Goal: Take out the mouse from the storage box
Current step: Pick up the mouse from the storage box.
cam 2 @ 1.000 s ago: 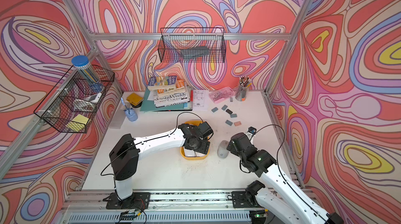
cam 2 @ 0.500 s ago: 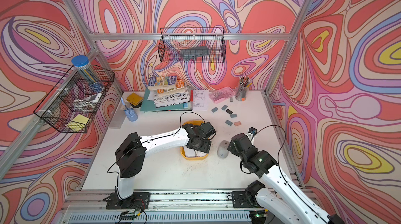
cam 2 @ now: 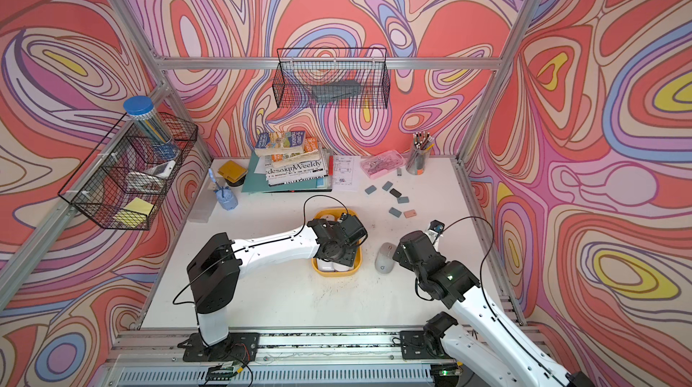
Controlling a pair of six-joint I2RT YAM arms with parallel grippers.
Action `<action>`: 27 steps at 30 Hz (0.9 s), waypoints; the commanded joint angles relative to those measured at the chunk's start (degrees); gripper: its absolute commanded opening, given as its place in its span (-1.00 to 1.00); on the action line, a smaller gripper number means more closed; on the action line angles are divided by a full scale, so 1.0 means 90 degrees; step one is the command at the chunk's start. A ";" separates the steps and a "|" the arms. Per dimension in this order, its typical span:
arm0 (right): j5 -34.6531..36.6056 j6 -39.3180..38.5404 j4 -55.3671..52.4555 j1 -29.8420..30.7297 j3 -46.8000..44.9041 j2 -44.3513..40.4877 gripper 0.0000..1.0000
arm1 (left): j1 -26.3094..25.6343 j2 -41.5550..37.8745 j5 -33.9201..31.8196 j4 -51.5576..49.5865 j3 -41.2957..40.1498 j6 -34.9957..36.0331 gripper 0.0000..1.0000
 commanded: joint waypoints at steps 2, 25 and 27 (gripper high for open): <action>0.0074 -0.0043 -0.0072 -0.0024 -0.0060 -0.0103 0.82 | 0.0028 -0.0274 -0.0594 -0.0450 -0.0127 0.0059 0.39; 0.0137 -0.0193 0.0053 -0.0028 -0.0076 0.0004 0.89 | 0.0033 0.0138 0.0588 -0.0530 0.0282 0.0245 0.94; 0.0131 -0.0211 0.0055 -0.0024 -0.0070 0.0035 0.89 | 0.0032 0.0199 0.0595 -0.0530 0.0299 0.0252 0.97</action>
